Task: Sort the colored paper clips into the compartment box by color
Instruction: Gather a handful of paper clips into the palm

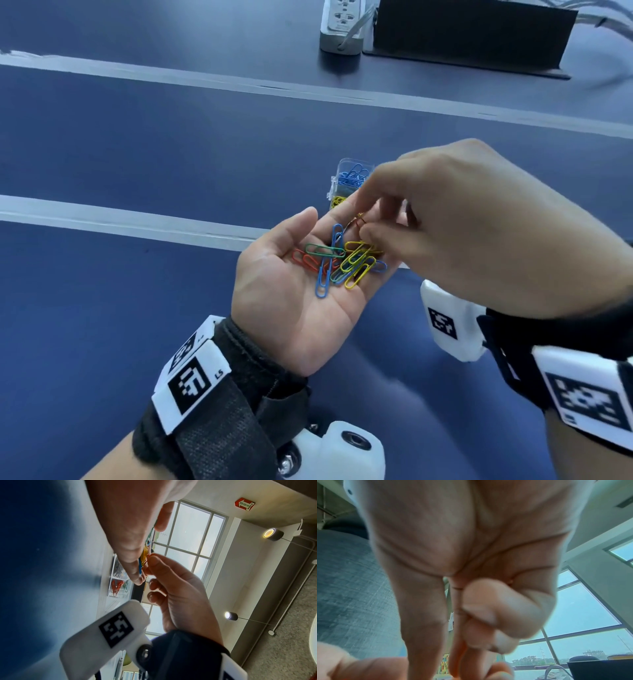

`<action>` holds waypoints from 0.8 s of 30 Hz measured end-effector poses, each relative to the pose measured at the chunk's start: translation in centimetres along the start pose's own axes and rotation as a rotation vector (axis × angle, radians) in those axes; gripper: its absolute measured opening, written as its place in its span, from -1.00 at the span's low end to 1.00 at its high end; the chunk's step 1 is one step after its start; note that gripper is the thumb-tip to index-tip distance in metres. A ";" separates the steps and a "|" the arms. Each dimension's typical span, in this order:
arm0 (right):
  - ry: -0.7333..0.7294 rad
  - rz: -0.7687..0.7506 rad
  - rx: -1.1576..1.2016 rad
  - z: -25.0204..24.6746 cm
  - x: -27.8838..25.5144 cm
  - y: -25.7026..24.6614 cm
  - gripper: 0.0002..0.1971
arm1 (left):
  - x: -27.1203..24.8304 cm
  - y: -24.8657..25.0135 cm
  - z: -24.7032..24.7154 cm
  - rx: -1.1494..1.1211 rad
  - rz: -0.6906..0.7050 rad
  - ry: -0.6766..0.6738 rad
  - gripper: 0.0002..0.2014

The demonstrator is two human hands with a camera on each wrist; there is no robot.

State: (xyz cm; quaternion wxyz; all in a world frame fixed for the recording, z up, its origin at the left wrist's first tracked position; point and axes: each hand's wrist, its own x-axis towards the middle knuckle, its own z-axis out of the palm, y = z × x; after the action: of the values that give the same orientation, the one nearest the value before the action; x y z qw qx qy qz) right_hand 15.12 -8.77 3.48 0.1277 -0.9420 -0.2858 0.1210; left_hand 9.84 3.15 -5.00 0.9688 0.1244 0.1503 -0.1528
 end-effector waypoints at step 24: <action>0.057 -0.064 0.141 -0.1 0.1 -0.9 -0.71 | 0.2 -0.1 -0.8 -0.031 -0.019 0.010 -0.53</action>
State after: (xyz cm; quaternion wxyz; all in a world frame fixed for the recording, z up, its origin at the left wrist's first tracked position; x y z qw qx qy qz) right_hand 14.79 -8.04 3.80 0.2054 -0.9241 -0.3029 0.1099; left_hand 9.80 3.23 -5.84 0.9683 0.1089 0.1587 -0.1592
